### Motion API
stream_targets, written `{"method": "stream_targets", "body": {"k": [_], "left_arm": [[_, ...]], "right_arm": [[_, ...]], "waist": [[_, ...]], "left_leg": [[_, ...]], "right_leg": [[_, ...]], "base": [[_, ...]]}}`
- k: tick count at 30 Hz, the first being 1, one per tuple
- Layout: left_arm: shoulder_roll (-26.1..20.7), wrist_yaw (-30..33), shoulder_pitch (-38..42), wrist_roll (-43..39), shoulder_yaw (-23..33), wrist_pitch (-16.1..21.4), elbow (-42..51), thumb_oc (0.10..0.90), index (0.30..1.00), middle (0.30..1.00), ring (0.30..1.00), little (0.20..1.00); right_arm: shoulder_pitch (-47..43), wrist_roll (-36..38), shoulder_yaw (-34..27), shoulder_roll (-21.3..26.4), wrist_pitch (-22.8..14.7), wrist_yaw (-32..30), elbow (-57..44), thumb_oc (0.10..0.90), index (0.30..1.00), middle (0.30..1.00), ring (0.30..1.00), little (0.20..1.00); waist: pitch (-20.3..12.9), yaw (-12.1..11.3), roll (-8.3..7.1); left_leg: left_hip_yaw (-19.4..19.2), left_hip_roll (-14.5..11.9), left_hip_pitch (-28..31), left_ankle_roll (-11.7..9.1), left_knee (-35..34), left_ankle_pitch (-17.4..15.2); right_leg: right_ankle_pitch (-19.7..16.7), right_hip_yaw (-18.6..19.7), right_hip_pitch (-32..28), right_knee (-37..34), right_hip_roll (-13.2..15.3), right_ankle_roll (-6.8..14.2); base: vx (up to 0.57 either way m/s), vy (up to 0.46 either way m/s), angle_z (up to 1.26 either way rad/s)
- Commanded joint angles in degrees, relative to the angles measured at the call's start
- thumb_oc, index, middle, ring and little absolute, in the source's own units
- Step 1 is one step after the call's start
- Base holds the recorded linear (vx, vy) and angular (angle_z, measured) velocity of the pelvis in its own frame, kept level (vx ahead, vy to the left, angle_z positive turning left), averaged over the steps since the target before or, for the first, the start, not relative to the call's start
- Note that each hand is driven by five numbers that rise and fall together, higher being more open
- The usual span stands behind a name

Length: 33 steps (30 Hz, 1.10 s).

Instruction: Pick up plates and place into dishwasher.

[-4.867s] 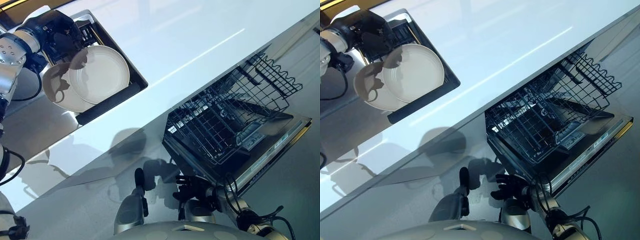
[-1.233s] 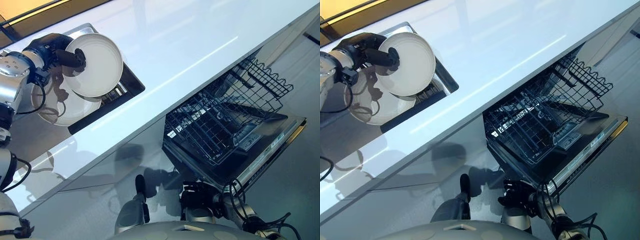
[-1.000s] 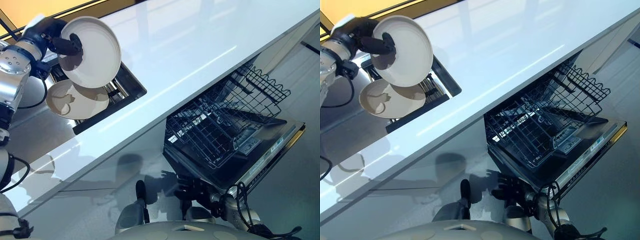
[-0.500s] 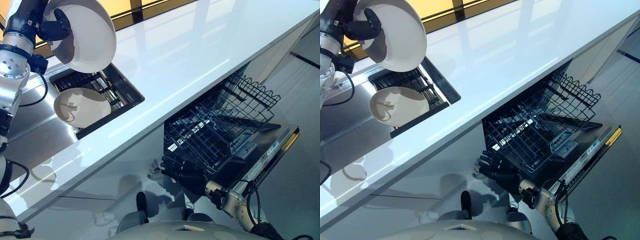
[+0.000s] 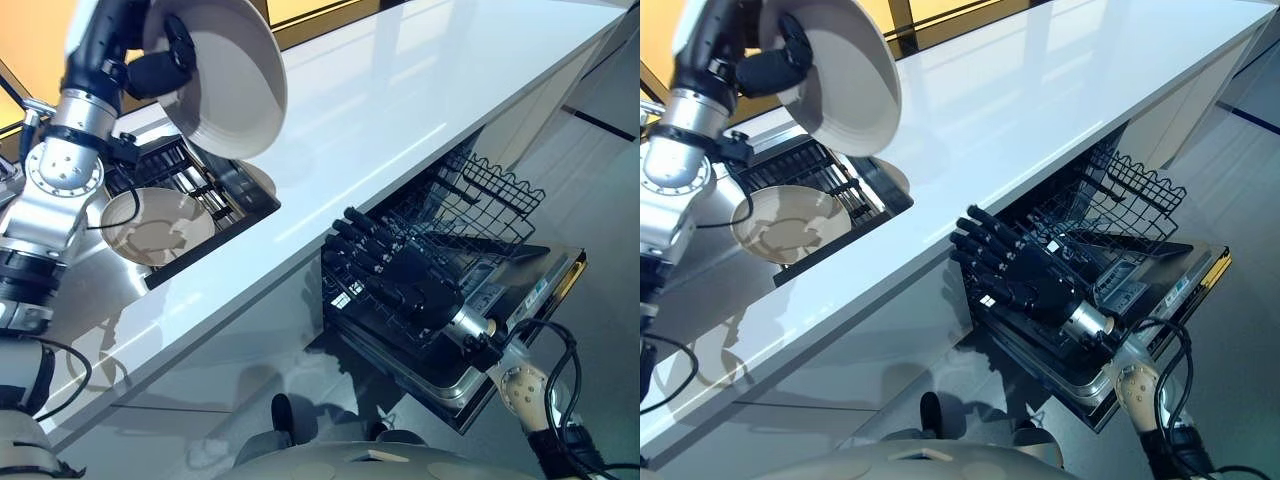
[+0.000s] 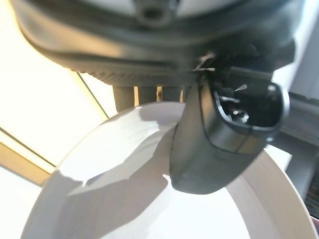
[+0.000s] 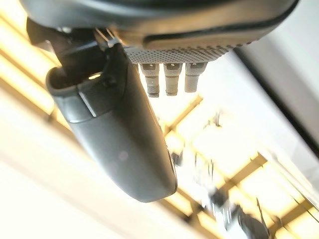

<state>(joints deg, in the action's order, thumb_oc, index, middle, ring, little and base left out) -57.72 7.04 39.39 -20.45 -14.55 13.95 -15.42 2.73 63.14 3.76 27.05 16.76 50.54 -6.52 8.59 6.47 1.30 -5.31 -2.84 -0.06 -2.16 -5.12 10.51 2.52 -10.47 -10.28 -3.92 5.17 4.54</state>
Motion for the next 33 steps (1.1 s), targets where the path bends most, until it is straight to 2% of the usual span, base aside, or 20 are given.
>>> {"method": "stream_targets", "body": {"k": [1, 4, 7, 11, 13, 16, 20, 24, 27, 30, 33], "left_arm": [[-0.7, 1.6, 5.1, 0.0, 9.4, 6.8, -3.0, 0.1, 0.3, 0.3, 0.3, 0.2], [-0.3, 1.0, 4.7, -0.4, 9.3, 7.1, -4.1, 0.1, 0.3, 0.3, 0.3, 0.2], [-0.3, 0.7, 5.1, -1.0, 9.0, 7.3, -5.0, 0.1, 0.3, 0.3, 0.3, 0.2], [0.6, 0.0, 5.1, -1.6, 9.0, 8.1, -5.0, 0.1, 0.3, 0.3, 0.3, 0.2], [1.9, 0.2, 5.3, -1.8, 8.8, 8.7, -4.7, 0.1, 0.3, 0.3, 0.3, 0.2], [4.3, 2.3, 5.1, 0.3, 8.9, 8.9, -3.5, 0.1, 0.3, 0.3, 0.3, 0.2], [6.7, 6.1, 4.3, 3.6, 9.8, 8.9, -1.1, 0.1, 0.3, 0.3, 0.3, 0.2], [8.6, 9.8, 2.2, 8.3, 11.0, 8.3, 2.3, 0.1, 0.3, 0.3, 0.3, 0.2], [10.7, 13.5, 1.2, 14.0, 10.7, 7.2, 6.4, 0.1, 0.3, 0.3, 0.3, 0.2], [12.5, 16.0, 0.9, 17.9, 10.0, 5.8, 9.3, 0.1, 0.3, 0.3, 0.3, 0.2], [14.0, 18.5, 1.3, 21.5, 8.4, 3.2, 13.2, 0.1, 0.3, 0.3, 0.3, 0.2]], "right_arm": [[-5.2, 9.0, -2.7, -0.2, 0.1, 6.3, -6.1, 0.8, 0.9, 0.9, 0.9, 0.9], [-6.5, 12.9, -3.9, -0.5, 0.1, 5.5, -6.1, 0.8, 0.9, 0.9, 0.9, 0.9], [-7.2, 13.4, -4.8, -0.6, -0.9, 6.3, -5.7, 0.8, 0.9, 0.9, 0.9, 0.9], [-8.4, 16.7, -6.8, -0.5, -5.8, 5.3, -6.4, 0.8, 0.9, 0.9, 0.9, 0.9], [-9.9, 18.3, -7.6, -1.5, -7.4, 2.0, -7.2, 0.8, 0.9, 0.9, 0.9, 0.9], [-11.2, 16.5, -7.6, -3.0, -10.3, -2.0, -7.4, 0.8, 0.9, 0.9, 0.9, 0.9], [-12.0, 8.9, -7.7, -3.2, -17.2, -8.5, -7.8, 0.8, 0.9, 0.9, 0.9, 0.9], [-12.1, 3.2, -7.4, -2.2, -22.1, -12.5, -9.2, 0.8, 0.9, 0.9, 0.9, 0.9], [-13.6, -6.6, -6.9, -1.5, -26.3, -19.5, -10.1, 0.8, 0.9, 0.9, 0.9, 0.9], [-15.1, -14.9, -5.6, -0.3, -28.1, -25.2, -9.7, 0.8, 0.9, 0.9, 0.9, 0.9], [-16.5, -28.9, -3.3, 1.9, -30.3, -33.4, -8.7, 0.8, 0.9, 0.9, 0.9, 0.9]], "waist": [[-4.3, -1.1, -0.29], [-4.7, -1.2, -0.21], [-4.8, -1.3, -0.13], [-5.0, -1.2, 0.01], [-5.0, -1.2, 0.01], [-5.0, -1.2, 0.02], [-5.3, -1.1, -0.06], [-5.4, -0.8, -0.12], [-5.2, -0.7, -0.27], [-5.1, -0.7, -0.39], [-5.0, -0.8, -0.69]], "left_leg": [[-1.3, 3.4, 6.9, -0.1, 0.1, -10.8], [-1.3, 3.3, 7.0, -0.1, 0.1, -11.1], [-1.3, 3.3, 6.5, 0.0, 0.1, -10.3], [-1.5, 3.2, 6.7, -0.1, 0.1, -10.7], [-1.4, 3.3, 6.3, 0.0, 0.1, -10.1], [-1.2, 3.3, 6.3, 0.1, 0.1, -10.1], [-1.4, 3.3, 6.3, 0.1, 0.1, -10.1], [-1.6, 3.3, 6.4, 0.0, 0.1, -10.0], [-1.4, 3.4, 6.5, 0.0, 0.1, -10.1], [-1.4, 3.5, 6.6, 0.0, 0.1, -10.2], [-1.2, 3.6, 6.6, 0.1, 0.1, -10.1]], "right_leg": [[-4.2, -0.2, 3.4, -0.2, -0.1, 2.1], [-3.9, -0.2, 3.2, -0.4, -0.3, 2.1], [-4.4, -0.3, 3.7, -0.3, -0.3, 1.9], [-3.9, -0.3, 3.3, -0.5, -0.5, 1.9], [-4.3, -0.2, 3.7, -0.3, -0.6, 1.7], [-4.3, -0.2, 3.8, -0.3, -0.7, 1.5], [-4.4, 0.0, 3.8, -0.4, -0.7, 1.4], [-4.6, 0.2, 3.9, -0.4, -0.8, 1.3], [-4.7, 0.5, 3.9, -0.4, -0.9, 1.1], [-4.8, 0.6, 3.9, -0.4, -0.9, 1.1], [-5.0, 0.6, 4.0, -0.4, -0.9, 1.2]], "base": [[-0.01, 0.004, -0.08], [0.01, 0.005, -0.04], [-0.01, 0.001, -0.01], [0.0, 0.0, 0.0], [-0.03, 0.004, -0.01], [0.0, 0.0, 0.0], [0.0, 0.0, 0.0], [0.0, 0.003, -0.01], [-0.02, 0.014, -0.06], [-0.01, 0.005, -0.01], [-0.01, 0.001, -0.01]]}}
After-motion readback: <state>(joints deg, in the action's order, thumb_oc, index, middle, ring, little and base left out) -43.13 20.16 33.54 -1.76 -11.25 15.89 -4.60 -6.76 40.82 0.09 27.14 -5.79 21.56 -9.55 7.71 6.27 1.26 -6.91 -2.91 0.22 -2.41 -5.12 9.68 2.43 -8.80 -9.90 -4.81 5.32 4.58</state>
